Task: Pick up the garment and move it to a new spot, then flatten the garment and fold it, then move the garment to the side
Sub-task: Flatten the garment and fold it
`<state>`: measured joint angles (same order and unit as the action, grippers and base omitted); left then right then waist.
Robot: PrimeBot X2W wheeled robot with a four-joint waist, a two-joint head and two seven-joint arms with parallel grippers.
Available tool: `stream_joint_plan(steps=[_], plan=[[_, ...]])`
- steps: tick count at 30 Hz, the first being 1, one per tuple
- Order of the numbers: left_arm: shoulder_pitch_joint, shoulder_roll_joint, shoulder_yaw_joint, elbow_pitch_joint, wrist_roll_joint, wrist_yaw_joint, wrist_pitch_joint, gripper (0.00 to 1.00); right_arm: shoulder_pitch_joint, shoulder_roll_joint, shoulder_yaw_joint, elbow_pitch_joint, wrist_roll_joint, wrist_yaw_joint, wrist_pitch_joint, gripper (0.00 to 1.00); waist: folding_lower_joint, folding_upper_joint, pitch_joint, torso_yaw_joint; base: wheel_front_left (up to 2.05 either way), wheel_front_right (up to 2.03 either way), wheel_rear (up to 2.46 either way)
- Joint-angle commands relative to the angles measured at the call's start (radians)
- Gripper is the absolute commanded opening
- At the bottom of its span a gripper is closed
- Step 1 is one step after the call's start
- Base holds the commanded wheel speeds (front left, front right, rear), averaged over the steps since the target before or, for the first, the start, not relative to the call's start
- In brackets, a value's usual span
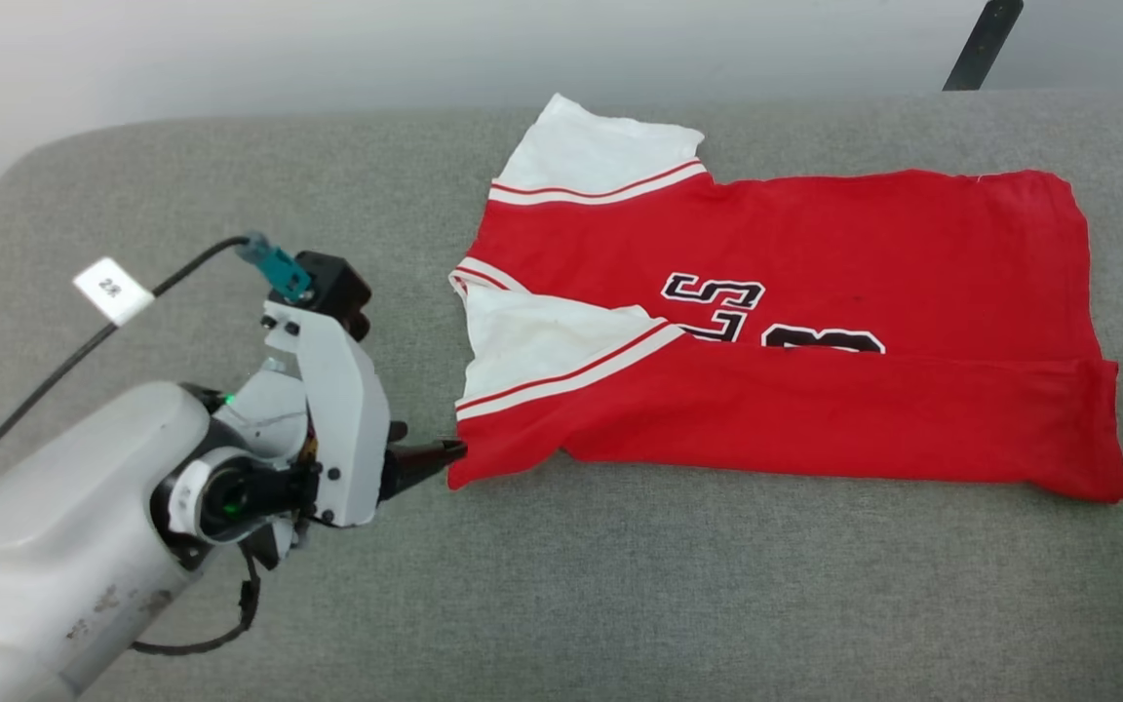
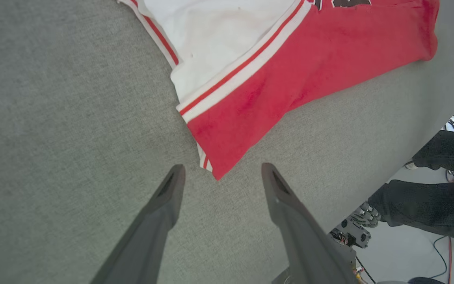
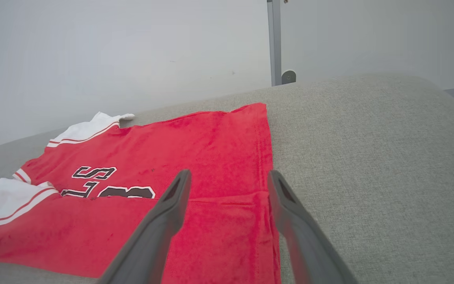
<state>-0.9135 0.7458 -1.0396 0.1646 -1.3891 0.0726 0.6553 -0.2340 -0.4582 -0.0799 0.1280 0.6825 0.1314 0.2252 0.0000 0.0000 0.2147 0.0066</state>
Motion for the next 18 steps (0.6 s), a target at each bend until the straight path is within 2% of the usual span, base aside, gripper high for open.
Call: stream_joint_plan(steps=[1,3,8,18], plan=[[-0.003,-0.004,0.0,-0.004,-0.009,0.01,0.005,1.0,0.014,0.008,-0.003,-0.006,-0.005,-0.001,0.001,1.0,0.0,0.0,0.021,-0.017,0.0,0.0,0.0],[0.007,-0.009,0.002,0.003,-0.018,0.022,0.009,1.0,0.013,0.013,-0.006,-0.014,-0.008,-0.001,0.004,1.0,0.0,0.0,0.037,-0.031,0.0,0.0,0.0],[0.032,-0.037,0.015,0.066,-0.049,0.017,-0.012,1.0,-0.008,0.027,-0.018,-0.026,-0.021,-0.001,0.009,1.0,0.0,0.0,0.078,-0.066,0.0,0.0,0.0],[0.07,-0.1,0.024,0.25,-0.094,-0.04,-0.033,1.0,-0.024,0.042,-0.036,-0.041,-0.027,-0.001,0.008,1.0,0.0,0.0,0.131,-0.114,0.0,0.0,0.0]])
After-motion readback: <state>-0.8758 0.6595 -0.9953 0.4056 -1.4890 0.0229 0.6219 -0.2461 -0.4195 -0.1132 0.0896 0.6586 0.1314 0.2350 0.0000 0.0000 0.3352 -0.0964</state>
